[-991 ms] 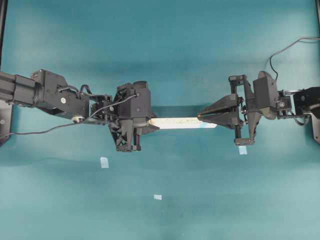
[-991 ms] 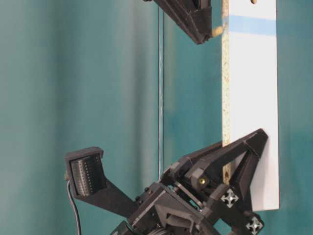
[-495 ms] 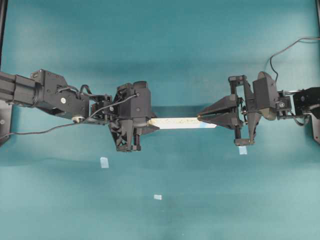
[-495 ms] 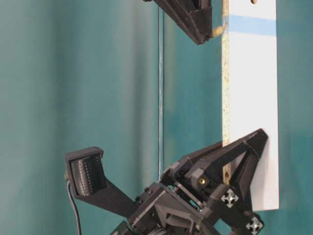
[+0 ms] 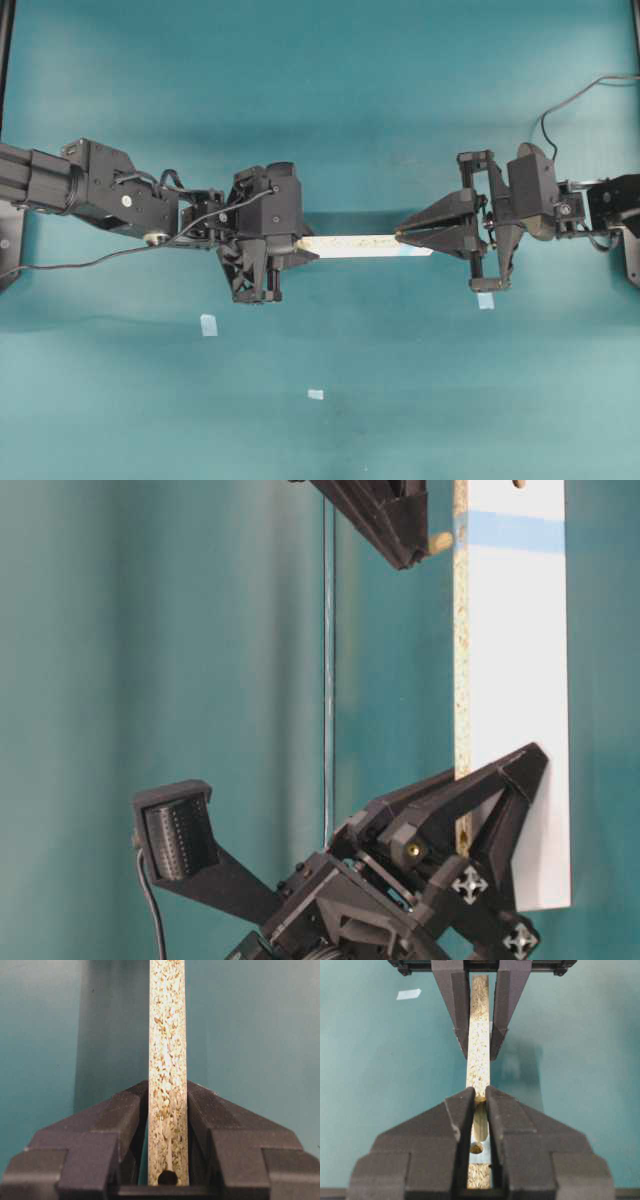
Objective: Insert the rod into the hole on the wooden board.
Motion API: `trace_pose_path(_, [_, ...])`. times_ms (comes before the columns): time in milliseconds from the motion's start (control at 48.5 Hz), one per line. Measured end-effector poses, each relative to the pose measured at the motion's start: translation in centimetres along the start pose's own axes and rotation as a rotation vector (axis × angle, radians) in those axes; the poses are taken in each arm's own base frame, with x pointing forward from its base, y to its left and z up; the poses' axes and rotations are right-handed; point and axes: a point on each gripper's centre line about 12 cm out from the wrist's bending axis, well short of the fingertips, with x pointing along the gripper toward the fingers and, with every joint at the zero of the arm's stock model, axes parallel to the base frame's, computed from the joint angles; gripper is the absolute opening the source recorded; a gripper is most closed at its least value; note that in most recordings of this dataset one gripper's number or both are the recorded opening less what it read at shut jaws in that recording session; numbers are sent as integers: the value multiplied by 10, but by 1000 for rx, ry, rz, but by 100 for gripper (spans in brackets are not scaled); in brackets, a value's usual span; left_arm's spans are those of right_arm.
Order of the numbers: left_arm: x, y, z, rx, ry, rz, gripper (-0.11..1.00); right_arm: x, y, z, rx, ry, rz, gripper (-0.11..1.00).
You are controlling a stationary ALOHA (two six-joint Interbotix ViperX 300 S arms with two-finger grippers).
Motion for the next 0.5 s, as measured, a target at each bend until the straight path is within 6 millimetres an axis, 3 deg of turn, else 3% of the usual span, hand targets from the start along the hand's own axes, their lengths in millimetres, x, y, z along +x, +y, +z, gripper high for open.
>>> trace_pose_path(495, [0,1,0,-1,0,1,31,-1,0,-4,1,29,-4,10])
